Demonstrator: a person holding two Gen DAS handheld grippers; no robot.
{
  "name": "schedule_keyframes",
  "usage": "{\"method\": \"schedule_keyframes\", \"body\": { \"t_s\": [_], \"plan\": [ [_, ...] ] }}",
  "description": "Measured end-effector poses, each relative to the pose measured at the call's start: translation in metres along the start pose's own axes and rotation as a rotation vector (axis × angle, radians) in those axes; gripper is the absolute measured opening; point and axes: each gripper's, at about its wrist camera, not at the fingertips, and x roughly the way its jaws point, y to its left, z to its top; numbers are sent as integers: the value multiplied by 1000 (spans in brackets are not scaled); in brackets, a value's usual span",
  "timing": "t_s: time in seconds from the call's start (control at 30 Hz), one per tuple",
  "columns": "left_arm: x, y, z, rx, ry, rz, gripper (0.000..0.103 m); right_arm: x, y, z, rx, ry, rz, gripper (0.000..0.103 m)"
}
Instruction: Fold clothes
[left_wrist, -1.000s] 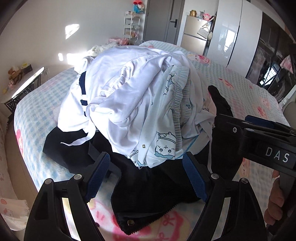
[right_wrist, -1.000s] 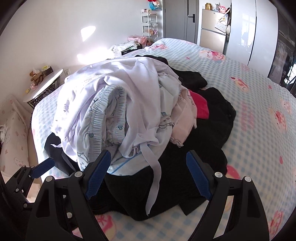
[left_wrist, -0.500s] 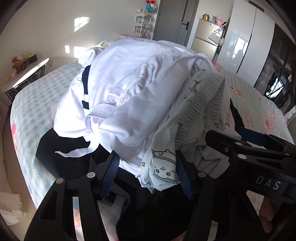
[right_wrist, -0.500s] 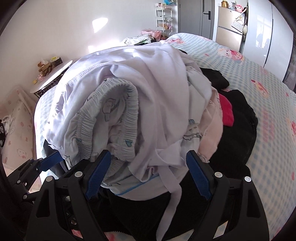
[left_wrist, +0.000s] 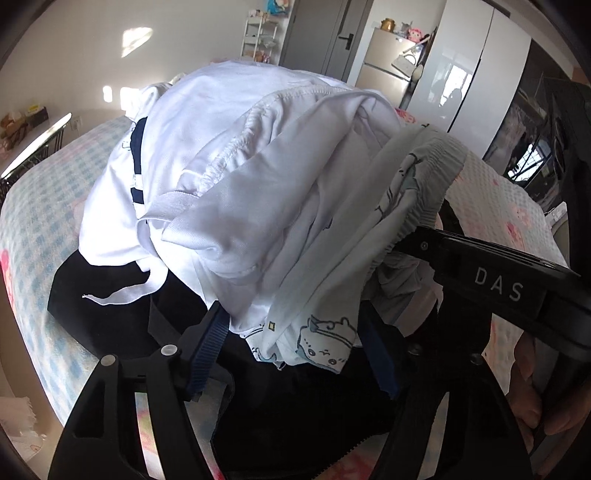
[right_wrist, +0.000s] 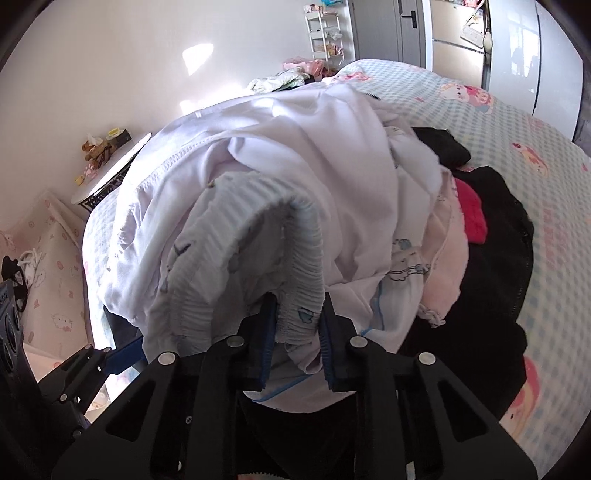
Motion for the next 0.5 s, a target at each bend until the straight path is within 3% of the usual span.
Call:
{"method": "schedule_keyframes", "body": {
  "t_s": [0.03,0.17,0.3,0.5],
  "plan": [
    [-1,-4,2,11,-3,16,27,-6,-2,0,4,-14,-9,20],
    [-20,-22,8,61,-56,-8,25,-33,-9,4,38,-75,-28,20],
    [-49,-63,6,196,-120,-59,24,-66,-12,4,58,-149,-46,20],
    [-73,-116,-18,297,-116,-155,24,-114,-21,-8,83,-213,-84,20]
  ]
}}
